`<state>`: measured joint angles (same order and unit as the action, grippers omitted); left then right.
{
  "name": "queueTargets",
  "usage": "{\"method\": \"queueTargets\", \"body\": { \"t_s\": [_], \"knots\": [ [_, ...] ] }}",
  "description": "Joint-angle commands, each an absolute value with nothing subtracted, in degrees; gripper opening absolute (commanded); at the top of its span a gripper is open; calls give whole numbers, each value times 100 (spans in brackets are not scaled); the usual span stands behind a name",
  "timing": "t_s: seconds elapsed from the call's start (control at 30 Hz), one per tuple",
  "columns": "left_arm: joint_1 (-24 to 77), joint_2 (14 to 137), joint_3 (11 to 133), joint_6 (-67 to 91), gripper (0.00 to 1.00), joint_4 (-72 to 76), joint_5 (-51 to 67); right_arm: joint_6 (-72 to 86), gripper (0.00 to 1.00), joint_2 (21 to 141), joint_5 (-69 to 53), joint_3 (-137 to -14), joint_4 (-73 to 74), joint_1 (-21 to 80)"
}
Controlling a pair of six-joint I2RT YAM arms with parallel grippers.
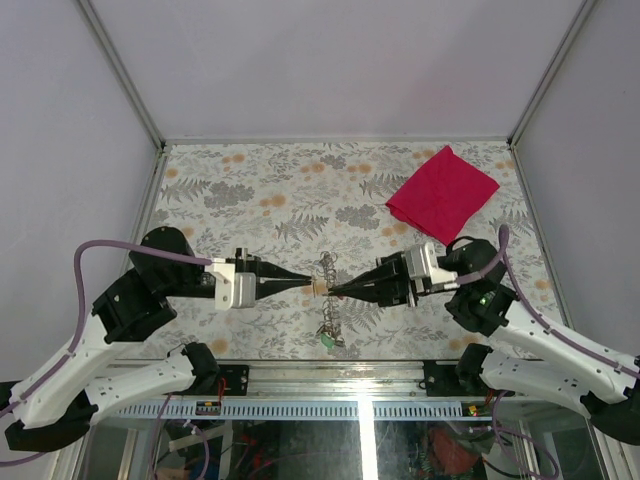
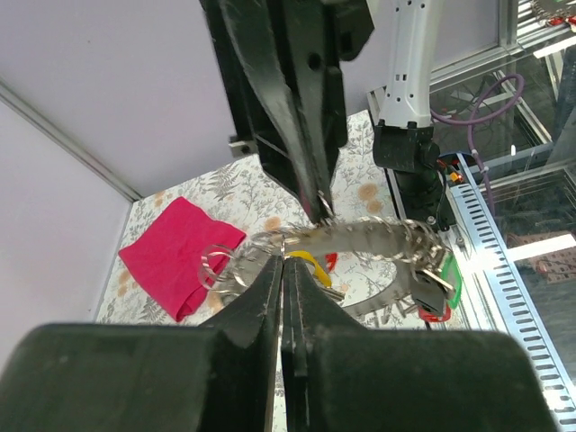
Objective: Put the keys on the keyring
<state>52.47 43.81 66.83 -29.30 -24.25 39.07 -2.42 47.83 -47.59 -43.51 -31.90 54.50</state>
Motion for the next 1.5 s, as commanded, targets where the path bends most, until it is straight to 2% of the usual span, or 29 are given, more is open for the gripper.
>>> {"method": "queueTargets", "body": {
  "t_s": [0.0,0.47,0.73,1.47],
  "knots": [
    [5240,4364,6809,-3108,0,-2603,4132,539,1,4939,-4493,-5326,-2864,5476],
    [5170,4271,6751,-3138,0,-2681,4142,1290,0,5532,-4885,-5682,-2773,5478],
    [5151,4264,6747,-3157,0,-2681,4183,1447,0,5483,-4828,-5619,-2986,5478],
    [5132,4362,6825,-3176,0,-2759,4401,1566,0,5211,-4026,-5333,-3200,5484]
  ]
}}
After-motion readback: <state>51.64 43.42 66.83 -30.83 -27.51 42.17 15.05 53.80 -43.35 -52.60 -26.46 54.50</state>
